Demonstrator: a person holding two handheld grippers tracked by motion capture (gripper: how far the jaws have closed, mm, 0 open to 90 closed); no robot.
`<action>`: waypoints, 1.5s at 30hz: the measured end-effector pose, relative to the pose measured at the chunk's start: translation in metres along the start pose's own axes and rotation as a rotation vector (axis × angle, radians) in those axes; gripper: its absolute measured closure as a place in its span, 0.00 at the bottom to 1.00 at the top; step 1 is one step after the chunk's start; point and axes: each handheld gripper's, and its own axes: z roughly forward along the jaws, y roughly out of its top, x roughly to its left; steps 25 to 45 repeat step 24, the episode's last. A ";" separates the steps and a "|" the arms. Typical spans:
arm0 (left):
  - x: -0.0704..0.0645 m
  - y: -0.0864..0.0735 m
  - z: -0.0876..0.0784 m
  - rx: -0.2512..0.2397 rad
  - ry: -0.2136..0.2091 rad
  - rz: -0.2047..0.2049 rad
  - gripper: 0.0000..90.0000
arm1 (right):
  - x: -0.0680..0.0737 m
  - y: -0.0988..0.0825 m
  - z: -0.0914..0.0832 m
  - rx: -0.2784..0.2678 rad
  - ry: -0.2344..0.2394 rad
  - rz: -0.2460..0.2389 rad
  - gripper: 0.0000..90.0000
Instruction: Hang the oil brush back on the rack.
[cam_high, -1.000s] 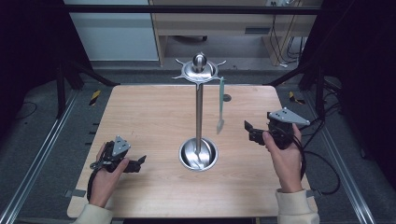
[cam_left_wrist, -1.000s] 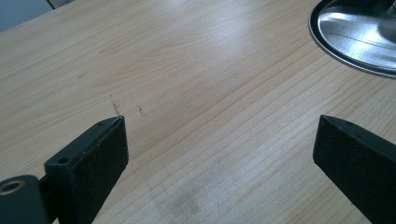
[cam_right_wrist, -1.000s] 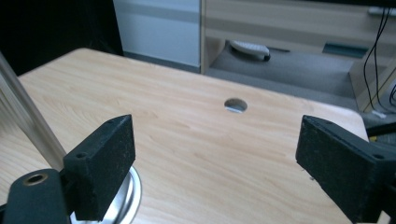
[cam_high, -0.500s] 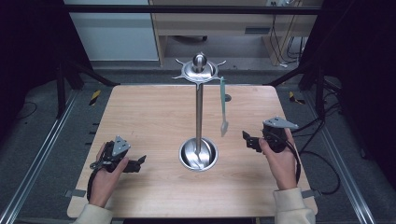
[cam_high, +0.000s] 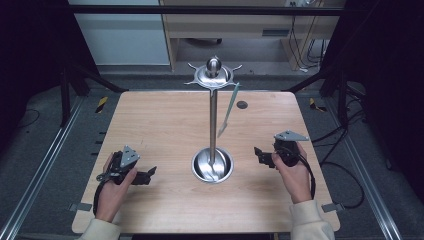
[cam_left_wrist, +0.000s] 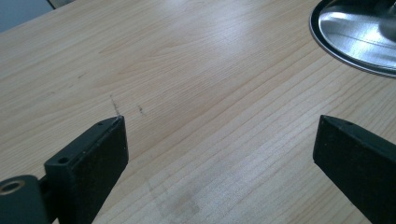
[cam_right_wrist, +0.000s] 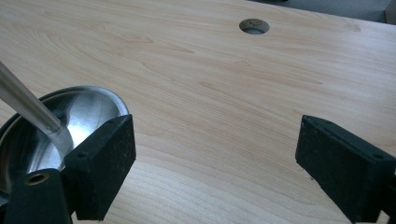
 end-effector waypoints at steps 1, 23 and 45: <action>0.000 0.000 0.000 0.000 0.000 0.000 0.03 | 0.000 -0.001 0.001 0.000 0.001 0.000 0.14; -0.002 0.000 0.002 0.011 0.003 0.008 0.03 | -0.001 -0.026 0.028 0.062 0.000 -0.021 0.15; -0.002 0.000 0.002 0.011 0.004 0.007 0.03 | -0.001 -0.026 0.028 0.062 0.000 -0.019 0.15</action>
